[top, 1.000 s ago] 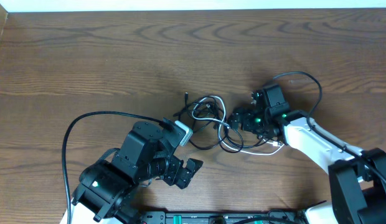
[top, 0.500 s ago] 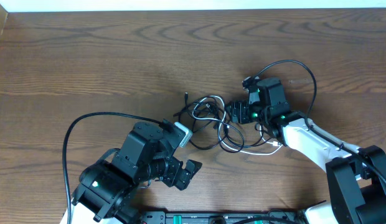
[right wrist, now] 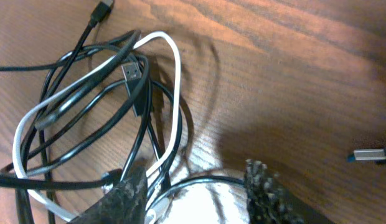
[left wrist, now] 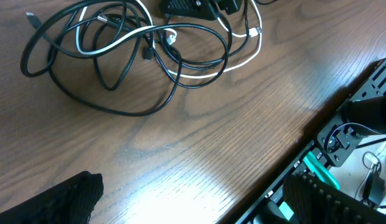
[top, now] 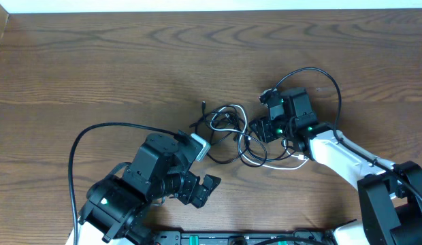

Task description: Untangle cables

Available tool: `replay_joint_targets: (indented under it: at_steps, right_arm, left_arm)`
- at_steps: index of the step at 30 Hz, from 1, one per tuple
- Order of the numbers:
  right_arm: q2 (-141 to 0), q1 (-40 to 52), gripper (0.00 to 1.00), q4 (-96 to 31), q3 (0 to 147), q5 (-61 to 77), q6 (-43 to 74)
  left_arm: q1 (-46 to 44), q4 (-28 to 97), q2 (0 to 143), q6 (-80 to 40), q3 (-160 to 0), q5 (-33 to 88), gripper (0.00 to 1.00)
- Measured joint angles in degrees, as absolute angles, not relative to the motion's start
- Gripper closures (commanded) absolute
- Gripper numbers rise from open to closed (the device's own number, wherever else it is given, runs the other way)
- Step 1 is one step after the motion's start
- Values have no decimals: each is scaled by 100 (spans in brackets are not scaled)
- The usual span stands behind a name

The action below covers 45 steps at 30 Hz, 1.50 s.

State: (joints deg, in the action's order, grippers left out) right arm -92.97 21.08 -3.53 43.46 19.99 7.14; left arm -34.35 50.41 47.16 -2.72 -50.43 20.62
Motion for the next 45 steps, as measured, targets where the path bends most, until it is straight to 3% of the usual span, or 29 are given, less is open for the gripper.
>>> replay_joint_targets:
  at_steps: [4, 9, 17, 28, 31, 45]
  right_arm:
    - [-9308, 2270, 63, 71, 4338, 1804, 674]
    - [-9421, 2460, 59, 674, 4338, 1664, 670]
    - [-9852, 2587, 58, 764, 4338, 1555, 670]
    - [-10464, 2606, 71, 1210, 4375, 1527, 683]
    - [-10481, 2606, 99, 1227, 4377, 1538, 694]
    - [-10012, 2606, 99, 895, 4355, 1765, 1214]
  left_arm:
    - [-3435, 5041, 4716, -272, -5043, 2062, 2]
    - [-3435, 5043, 4716, -272, -5043, 2064, 2]
    - [-3435, 5043, 4716, -272, -5043, 2062, 2]
    - [-3435, 5043, 4716, -272, -5043, 2064, 2]
    - [-3435, 5043, 4716, -272, -5043, 2062, 2]
    - [-3435, 5048, 4716, -272, -5043, 2062, 2]
